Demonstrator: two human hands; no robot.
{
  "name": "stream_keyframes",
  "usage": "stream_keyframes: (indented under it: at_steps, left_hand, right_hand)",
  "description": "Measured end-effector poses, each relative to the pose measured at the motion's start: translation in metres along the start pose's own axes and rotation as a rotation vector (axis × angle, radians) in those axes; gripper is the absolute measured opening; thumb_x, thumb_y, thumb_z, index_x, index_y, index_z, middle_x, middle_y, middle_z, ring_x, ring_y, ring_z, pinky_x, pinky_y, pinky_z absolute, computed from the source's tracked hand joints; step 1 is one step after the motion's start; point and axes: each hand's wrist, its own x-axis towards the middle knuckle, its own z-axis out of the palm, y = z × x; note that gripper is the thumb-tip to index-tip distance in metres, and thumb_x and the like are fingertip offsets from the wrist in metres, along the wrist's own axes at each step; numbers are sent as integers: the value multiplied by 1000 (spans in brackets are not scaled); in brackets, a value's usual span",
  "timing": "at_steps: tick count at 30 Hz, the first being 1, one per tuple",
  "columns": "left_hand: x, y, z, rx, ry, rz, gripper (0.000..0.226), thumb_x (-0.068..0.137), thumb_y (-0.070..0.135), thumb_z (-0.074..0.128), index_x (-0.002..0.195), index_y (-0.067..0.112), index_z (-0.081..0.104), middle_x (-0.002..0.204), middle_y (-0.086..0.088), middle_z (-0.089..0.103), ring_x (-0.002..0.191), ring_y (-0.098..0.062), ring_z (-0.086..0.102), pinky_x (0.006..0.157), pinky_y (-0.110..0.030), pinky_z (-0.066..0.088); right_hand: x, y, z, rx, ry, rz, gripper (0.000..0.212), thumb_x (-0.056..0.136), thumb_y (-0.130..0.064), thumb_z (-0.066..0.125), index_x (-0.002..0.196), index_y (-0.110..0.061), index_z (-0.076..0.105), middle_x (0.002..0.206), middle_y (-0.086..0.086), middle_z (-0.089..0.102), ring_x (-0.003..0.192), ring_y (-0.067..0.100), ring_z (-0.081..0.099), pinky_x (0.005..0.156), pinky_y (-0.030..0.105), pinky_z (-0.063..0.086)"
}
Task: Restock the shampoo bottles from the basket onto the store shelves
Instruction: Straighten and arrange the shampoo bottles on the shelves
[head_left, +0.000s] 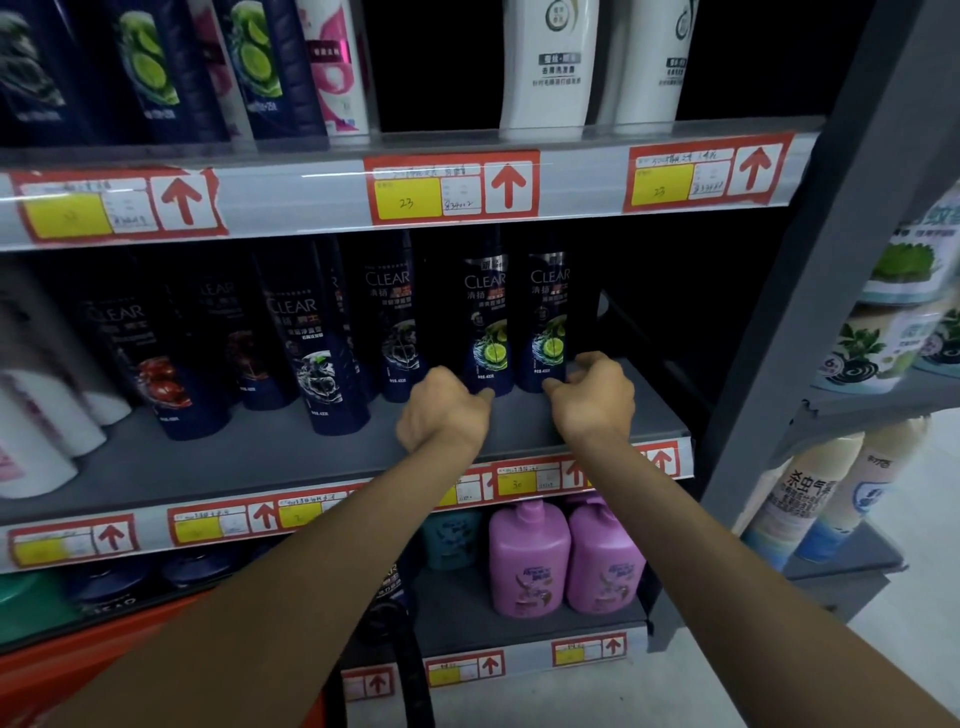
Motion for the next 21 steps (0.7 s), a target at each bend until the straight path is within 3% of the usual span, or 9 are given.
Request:
stream_keyframes:
  at_steps: [8,14,16,19,21]
  left_hand:
    - [11,-7,8,23,42,54,38,84,60,74,96,24,68,101,0,74,96,-26,69,74,-32,50]
    - [9,-8,10,46,58,68,38,87,60,72,95,22,69,99,-1,74,96,-27,69,71,-31,44]
    - [10,-9,7,51,17,69,32,89,55,72,92,23,68,100,-1,73,99,-27,68,73,-32,46]
    - [13,-13,-3,41,-101,84,28,90,40,73,72,26,57,93,1,67,97,-26,68,80,-34,54]
    - [15,-17,-12,12,-210,124,10,90,34,74,88,26,67,103,0,70,104,-25,67,89,-35,55]
  right_hand:
    - [2,-4,10,-221,105,-62,33,89,-27,78,118,-15,65,114,8,72,109,34,66,81,39,52]
    - [3,0,15,-235,129,-93,33,89,-28,78,115,-13,63,110,9,72,106,34,67,81,41,52]
    - [3,0,14,-226,117,-97,33,89,-27,78,115,-13,63,110,9,71,106,34,66,79,39,51]
    - [2,-4,11,-247,81,-71,27,89,-17,73,113,-10,64,110,12,70,104,37,65,72,35,45]
    - [0,-9,9,-261,42,-42,20,87,-11,70,106,-8,65,107,15,69,99,38,65,69,35,45]
